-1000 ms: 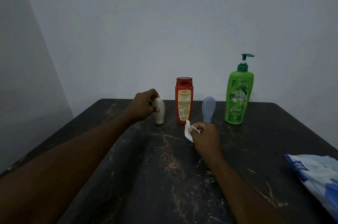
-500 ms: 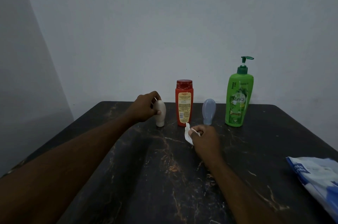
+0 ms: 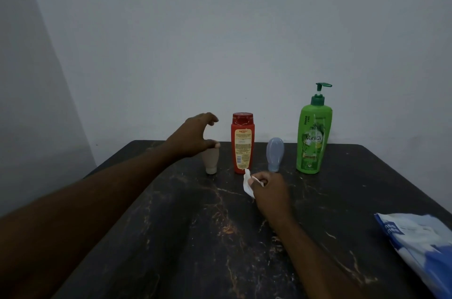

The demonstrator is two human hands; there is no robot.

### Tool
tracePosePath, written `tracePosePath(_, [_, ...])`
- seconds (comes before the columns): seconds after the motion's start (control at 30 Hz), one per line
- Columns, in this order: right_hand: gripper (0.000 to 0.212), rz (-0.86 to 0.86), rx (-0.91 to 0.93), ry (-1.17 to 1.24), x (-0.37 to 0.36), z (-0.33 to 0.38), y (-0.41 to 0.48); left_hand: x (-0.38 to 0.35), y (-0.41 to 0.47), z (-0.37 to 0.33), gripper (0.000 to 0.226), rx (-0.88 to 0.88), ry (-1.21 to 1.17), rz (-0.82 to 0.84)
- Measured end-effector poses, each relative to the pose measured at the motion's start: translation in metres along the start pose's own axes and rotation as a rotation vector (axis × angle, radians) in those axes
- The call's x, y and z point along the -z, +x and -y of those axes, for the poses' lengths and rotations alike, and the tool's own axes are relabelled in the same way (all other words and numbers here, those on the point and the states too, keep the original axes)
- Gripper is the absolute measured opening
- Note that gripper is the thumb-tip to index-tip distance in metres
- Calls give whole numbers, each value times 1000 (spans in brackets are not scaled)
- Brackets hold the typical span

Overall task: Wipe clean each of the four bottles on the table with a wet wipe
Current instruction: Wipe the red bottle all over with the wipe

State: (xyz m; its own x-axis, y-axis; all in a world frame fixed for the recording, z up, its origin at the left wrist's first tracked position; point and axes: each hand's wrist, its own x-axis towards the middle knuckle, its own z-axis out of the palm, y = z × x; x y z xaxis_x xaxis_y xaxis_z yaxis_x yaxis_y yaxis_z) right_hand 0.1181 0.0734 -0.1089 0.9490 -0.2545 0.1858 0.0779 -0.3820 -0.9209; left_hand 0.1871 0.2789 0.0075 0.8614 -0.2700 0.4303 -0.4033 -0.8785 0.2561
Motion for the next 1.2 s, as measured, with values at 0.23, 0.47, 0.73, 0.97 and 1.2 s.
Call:
tracePosePath(0.23, [21, 5, -25, -1, 0, 0, 2, 12, 33, -53, 68, -202, 50, 23])
tracePosePath(0.47, [19, -6, -49, 33, -2, -5, 7, -1, 52, -77, 50, -136, 12, 123])
tracePosePath(0.73, [16, -115, -28, 209, 8, -3, 4, 5, 32, -83, 37, -116, 27, 98])
tracePosePath(0.97, [7, -340, -110, 433, 18, 2, 2, 25, -33, -77, 30, 26, -194, -62])
tracePosePath(1.2, [14, -390, -88, 353, 32, 16, -22, 27, -118, -79, 21, 278, -417, -197])
